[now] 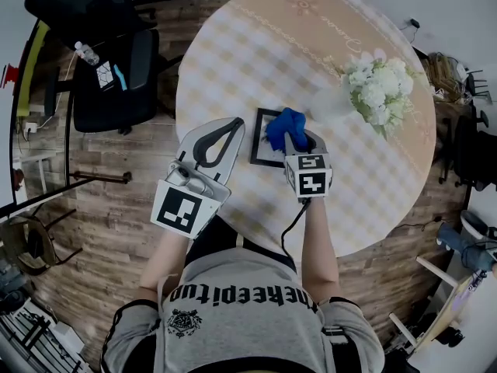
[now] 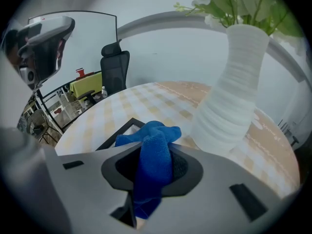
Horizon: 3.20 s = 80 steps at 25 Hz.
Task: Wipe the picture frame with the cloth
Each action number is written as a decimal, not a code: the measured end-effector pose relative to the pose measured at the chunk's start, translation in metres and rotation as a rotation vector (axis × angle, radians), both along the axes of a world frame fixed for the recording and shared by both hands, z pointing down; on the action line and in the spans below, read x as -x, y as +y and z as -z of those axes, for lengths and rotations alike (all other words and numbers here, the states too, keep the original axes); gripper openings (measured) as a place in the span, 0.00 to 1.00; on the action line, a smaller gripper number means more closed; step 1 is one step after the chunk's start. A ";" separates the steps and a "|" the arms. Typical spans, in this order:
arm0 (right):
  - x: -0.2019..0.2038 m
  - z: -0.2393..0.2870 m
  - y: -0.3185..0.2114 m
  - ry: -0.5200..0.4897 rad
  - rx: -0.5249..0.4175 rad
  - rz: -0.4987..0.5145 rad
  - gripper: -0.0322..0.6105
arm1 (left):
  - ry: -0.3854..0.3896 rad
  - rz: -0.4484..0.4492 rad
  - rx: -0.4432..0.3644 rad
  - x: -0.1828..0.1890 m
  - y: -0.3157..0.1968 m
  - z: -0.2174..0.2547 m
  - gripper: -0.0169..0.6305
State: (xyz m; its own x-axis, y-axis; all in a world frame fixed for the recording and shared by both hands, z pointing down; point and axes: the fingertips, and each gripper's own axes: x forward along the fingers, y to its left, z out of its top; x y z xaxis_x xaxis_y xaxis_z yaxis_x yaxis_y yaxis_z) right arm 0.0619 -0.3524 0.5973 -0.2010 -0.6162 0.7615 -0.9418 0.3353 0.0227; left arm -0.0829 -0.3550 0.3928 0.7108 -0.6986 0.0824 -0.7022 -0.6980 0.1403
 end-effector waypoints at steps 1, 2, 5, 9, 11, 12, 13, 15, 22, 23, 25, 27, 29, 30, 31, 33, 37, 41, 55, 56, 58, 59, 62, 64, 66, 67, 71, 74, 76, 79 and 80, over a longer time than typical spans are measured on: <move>0.001 0.000 0.004 -0.014 0.003 -0.002 0.19 | 0.000 0.001 0.000 0.000 0.001 0.000 0.05; 0.002 0.001 0.008 -0.029 0.007 -0.004 0.19 | 0.001 0.002 -0.001 -0.001 0.002 0.001 0.05; 0.003 0.000 0.022 -0.061 0.016 -0.005 0.19 | 0.004 0.002 -0.004 -0.003 0.005 0.002 0.05; 0.004 -0.002 0.036 -0.084 0.011 0.000 0.19 | 0.005 0.001 -0.007 -0.006 0.010 0.004 0.05; 0.005 -0.003 0.037 -0.097 0.004 0.002 0.19 | 0.002 0.003 -0.013 -0.006 0.011 0.004 0.05; 0.006 -0.003 0.037 -0.104 0.002 0.006 0.19 | 0.000 0.004 -0.015 -0.006 0.013 0.005 0.05; 0.008 -0.003 0.036 -0.110 0.000 0.013 0.19 | -0.003 0.004 -0.017 -0.005 0.014 0.004 0.05; 0.017 -0.004 0.034 -0.118 0.000 0.035 0.19 | -0.007 0.002 -0.026 -0.004 0.017 0.005 0.05; 0.058 -0.009 0.028 -0.137 0.001 0.110 0.19 | -0.018 -0.004 -0.066 0.004 0.029 0.006 0.05; 0.063 -0.009 0.027 -0.143 -0.001 0.118 0.19 | -0.030 -0.006 -0.075 0.005 0.031 0.005 0.05; 0.072 -0.008 0.025 -0.151 -0.007 0.133 0.19 | -0.048 -0.008 -0.084 0.007 0.034 0.005 0.05; 0.079 -0.006 0.023 -0.166 -0.012 0.143 0.19 | -0.046 -0.005 -0.076 0.009 0.037 0.004 0.05; 0.086 -0.003 0.023 -0.187 -0.013 0.155 0.19 | -0.043 -0.001 -0.070 0.011 0.038 0.004 0.05; 0.089 -0.003 0.024 -0.192 -0.012 0.161 0.19 | -0.043 0.000 -0.069 0.012 0.039 0.004 0.05; 0.091 -0.003 0.024 -0.191 -0.012 0.166 0.19 | -0.043 0.001 -0.068 0.012 0.039 0.004 0.05; 0.093 -0.004 0.025 -0.182 -0.009 0.172 0.19 | -0.040 0.002 -0.064 0.013 0.040 0.004 0.05; 0.093 -0.005 0.034 -0.200 0.014 0.186 0.19 | -0.040 0.002 -0.068 0.012 0.041 0.005 0.05; 0.094 -0.006 0.051 -0.217 0.035 0.203 0.19 | -0.035 0.006 -0.064 0.010 0.044 0.005 0.05; 0.044 -0.006 0.059 -0.148 0.009 0.148 0.19 | -0.042 0.019 -0.077 -0.006 0.058 0.014 0.05; 0.037 -0.005 0.059 -0.144 0.005 0.140 0.19 | -0.040 0.018 -0.079 -0.008 0.059 0.014 0.05; 0.028 -0.002 0.061 -0.146 -0.003 0.124 0.19 | -0.040 0.014 -0.082 -0.013 0.062 0.015 0.05; 0.024 0.000 0.062 -0.150 -0.007 0.118 0.19 | -0.041 0.012 -0.082 -0.016 0.063 0.016 0.05; 0.014 0.003 0.066 -0.156 -0.016 0.103 0.19 | -0.042 0.004 -0.085 -0.023 0.068 0.017 0.05; 0.008 0.004 0.070 -0.162 -0.019 0.096 0.19 | -0.043 0.004 -0.081 -0.026 0.071 0.016 0.05; 0.003 0.004 0.073 -0.165 -0.018 0.090 0.19 | -0.047 0.006 -0.079 -0.028 0.073 0.016 0.05; 0.000 0.004 0.074 -0.164 -0.018 0.087 0.19 | -0.048 0.007 -0.080 -0.029 0.074 0.016 0.05; -0.006 0.000 0.077 -0.174 -0.015 0.072 0.19 | -0.049 0.014 -0.085 -0.030 0.078 0.018 0.05; -0.004 -0.001 0.077 -0.187 -0.025 0.069 0.19 | -0.048 0.020 -0.090 -0.032 0.082 0.020 0.05; -0.004 0.005 0.078 -0.198 -0.046 0.068 0.19 | -0.050 0.022 -0.094 -0.034 0.086 0.022 0.05; -0.004 0.019 0.081 -0.222 -0.097 0.071 0.19 | -0.052 0.032 -0.102 -0.035 0.091 0.026 0.05; -0.005 0.024 0.083 -0.228 -0.114 0.073 0.19 | -0.053 0.035 -0.105 -0.036 0.093 0.028 0.05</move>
